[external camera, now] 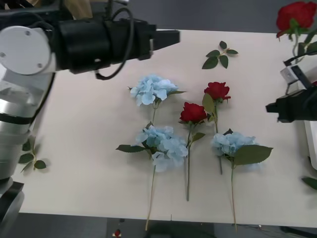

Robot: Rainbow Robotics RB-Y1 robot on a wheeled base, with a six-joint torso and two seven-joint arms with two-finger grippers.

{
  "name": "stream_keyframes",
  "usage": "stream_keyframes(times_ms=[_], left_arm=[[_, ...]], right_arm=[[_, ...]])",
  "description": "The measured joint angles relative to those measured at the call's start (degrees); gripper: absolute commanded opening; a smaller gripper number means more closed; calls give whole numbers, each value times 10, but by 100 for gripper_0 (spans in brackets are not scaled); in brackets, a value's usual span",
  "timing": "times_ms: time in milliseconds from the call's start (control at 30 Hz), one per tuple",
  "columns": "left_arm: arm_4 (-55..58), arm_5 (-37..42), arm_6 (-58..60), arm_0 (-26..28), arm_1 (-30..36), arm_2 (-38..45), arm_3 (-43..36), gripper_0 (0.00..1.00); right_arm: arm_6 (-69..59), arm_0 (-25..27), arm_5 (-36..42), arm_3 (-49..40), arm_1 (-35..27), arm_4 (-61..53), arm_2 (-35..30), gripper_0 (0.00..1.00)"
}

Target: Put the red flowers into the right box and the blue flowers into the left box

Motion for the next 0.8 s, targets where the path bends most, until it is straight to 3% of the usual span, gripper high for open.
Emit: stream_keyframes(times_ms=[167,367,467,633,800], left_arm=[[-16,100,98,20,30,61,47,100],[-45,120,100,23,55,8,151,100],[-77,120,111,23,61,-35,178,100],[-166,119,232,21,61,-83,185,100],[-182,117,255,-21,61,-139,233,100]], right_arm=[[-64,0,95,1,0,96,-64,0],[-103,0,182,1,0,221,-112,0],[-103,0,191,9,-6,261,-124,0],[-103,0,171,47,-28,309,-123,0],[-109,0,147,96,-48,345,-122,0]])
